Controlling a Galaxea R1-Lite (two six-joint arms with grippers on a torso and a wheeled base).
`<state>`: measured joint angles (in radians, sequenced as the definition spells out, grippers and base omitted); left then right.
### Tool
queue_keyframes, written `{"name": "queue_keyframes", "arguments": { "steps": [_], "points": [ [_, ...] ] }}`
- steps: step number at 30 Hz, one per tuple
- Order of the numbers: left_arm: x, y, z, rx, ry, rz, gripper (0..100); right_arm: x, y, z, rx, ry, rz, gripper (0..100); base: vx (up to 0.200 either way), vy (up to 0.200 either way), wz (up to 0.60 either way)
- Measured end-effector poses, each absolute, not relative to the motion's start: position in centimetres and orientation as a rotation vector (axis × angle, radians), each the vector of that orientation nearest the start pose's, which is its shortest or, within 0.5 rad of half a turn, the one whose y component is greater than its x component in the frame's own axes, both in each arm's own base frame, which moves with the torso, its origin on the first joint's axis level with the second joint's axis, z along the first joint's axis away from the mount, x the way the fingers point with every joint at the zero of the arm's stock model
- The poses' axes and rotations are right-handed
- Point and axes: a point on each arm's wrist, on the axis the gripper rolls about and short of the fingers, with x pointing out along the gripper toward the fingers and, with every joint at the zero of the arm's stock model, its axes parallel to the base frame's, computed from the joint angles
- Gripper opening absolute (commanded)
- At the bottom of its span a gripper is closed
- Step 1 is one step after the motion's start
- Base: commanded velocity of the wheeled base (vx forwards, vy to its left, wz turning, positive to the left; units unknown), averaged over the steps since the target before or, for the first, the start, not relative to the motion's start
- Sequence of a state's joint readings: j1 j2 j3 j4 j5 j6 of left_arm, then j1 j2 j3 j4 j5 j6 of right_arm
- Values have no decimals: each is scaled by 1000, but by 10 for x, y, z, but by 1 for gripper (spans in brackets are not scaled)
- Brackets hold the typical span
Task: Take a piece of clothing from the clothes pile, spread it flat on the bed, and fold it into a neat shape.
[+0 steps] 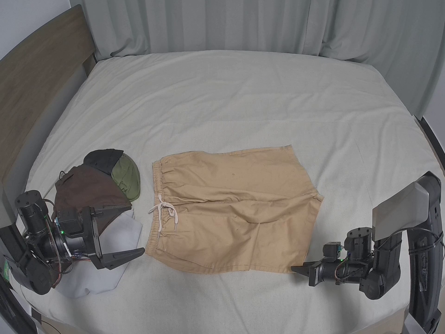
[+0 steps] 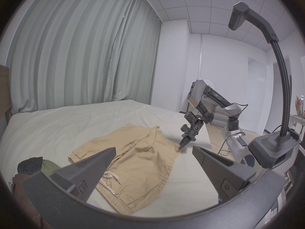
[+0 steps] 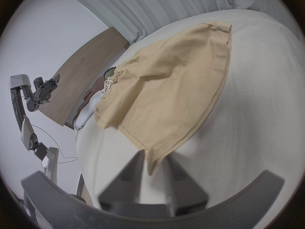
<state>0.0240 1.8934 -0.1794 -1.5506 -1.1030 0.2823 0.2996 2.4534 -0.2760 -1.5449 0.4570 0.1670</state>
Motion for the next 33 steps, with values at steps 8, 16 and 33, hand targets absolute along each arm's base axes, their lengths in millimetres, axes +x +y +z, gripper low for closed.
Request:
{"name": "queue_keyframes", "arguments": {
  "steps": [8, 16, 33],
  "points": [
    [234, -14, 86, 162, -8, -1087, 100, 260, 89, -55, 204, 702, 670, 0, 0, 0, 0],
    [234, -14, 86, 162, -7, -1087, 100, 256, 77, -56, 207, 722, 633, 0, 0, 0, 0],
    [235, -14, 83, 154, 5, -1088, 100, 234, 44, -53, 195, 786, 551, 0, 0, 0, 0]
  ]
}}
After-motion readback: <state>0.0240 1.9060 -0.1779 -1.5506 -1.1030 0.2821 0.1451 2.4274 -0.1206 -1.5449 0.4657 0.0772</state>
